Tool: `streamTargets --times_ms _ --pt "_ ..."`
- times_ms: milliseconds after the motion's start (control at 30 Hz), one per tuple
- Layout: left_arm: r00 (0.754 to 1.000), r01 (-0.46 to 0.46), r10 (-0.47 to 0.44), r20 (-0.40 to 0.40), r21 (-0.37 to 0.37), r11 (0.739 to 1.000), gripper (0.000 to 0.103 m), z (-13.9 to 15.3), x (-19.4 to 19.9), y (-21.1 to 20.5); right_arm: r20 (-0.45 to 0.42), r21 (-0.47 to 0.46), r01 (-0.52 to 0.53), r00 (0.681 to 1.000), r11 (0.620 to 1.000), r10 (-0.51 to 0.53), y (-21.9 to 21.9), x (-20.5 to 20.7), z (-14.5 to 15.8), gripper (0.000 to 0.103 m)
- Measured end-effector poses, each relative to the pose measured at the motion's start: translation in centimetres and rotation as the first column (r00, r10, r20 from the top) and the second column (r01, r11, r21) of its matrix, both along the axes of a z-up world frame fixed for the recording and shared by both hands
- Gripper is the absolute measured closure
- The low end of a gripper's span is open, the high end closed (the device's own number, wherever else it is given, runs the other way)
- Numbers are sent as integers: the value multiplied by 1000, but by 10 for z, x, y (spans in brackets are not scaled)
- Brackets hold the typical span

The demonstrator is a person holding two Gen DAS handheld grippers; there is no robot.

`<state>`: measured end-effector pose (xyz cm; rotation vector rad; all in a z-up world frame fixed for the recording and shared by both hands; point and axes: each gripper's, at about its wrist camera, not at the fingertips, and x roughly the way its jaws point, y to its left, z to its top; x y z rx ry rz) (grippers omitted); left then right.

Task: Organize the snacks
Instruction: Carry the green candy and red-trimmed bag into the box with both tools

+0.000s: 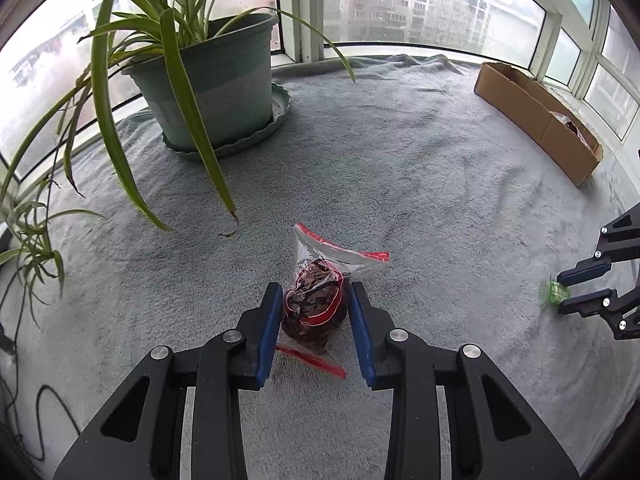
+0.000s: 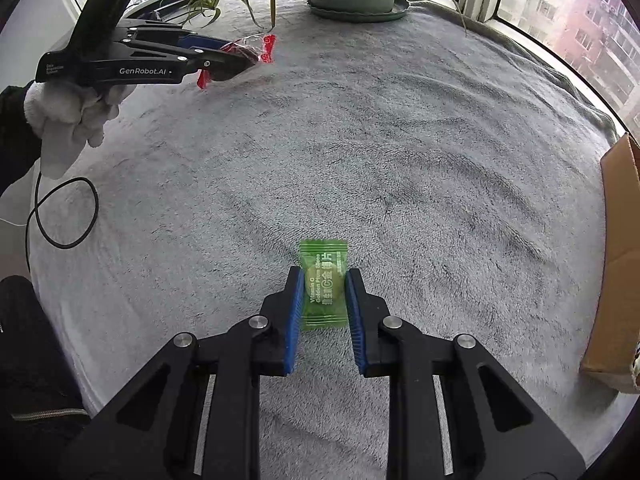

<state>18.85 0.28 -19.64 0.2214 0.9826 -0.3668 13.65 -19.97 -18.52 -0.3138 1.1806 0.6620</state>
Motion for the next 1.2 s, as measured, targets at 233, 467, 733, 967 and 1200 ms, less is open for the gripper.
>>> streamTargets --times_ms 233,467,733,967,1200 --pt "999 -10 11 38 -35 999 71 21 -11 -13 27 37 57 998 998 -58 -19 -3 15 81" --pt "993 47 -41 106 -51 998 71 51 -23 -46 61 70 123 990 990 -128 -43 -3 33 81" --pt "978 144 -133 158 -60 988 71 77 -34 -90 107 100 200 972 975 -210 -78 1 51 81" --pt "970 194 -180 166 -77 978 71 82 -32 -124 144 130 270 947 954 -287 -114 1 68 81" --pt "963 235 -219 156 -99 967 71 80 -33 -154 176 150 356 909 923 -379 -162 2 79 81"
